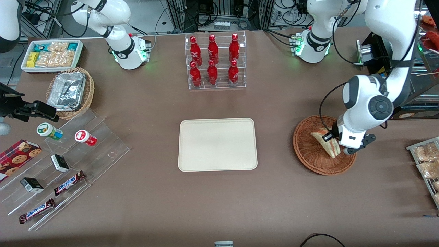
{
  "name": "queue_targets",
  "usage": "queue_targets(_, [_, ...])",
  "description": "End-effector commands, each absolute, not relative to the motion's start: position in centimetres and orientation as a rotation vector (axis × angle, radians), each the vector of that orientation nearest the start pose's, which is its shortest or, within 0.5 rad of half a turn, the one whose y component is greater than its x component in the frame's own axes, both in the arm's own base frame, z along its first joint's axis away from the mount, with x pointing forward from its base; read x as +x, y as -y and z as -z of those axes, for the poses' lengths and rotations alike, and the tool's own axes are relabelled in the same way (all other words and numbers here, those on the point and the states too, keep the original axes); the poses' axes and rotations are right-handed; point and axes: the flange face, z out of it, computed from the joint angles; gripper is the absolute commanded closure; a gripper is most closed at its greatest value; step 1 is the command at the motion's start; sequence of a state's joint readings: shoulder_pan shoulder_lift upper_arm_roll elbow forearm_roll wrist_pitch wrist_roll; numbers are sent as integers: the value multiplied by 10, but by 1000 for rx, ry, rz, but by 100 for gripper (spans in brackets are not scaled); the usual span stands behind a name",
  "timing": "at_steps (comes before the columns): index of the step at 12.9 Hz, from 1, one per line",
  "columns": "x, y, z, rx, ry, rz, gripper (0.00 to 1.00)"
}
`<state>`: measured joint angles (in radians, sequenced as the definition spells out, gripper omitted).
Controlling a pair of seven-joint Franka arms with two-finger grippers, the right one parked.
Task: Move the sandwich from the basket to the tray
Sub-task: 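Lift the sandwich and carry it with the left gripper toward the cream tray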
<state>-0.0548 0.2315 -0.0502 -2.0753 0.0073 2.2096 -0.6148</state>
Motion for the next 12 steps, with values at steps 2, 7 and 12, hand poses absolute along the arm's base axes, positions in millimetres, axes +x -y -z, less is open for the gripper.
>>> queue_targets(2, [583,99,-362,-3029,622,-163,100])
queue_targets(7, [583,193,-377,-3086,392,-99,100])
queue_targets(12, [563,295,-353,-3102,146,-126,100])
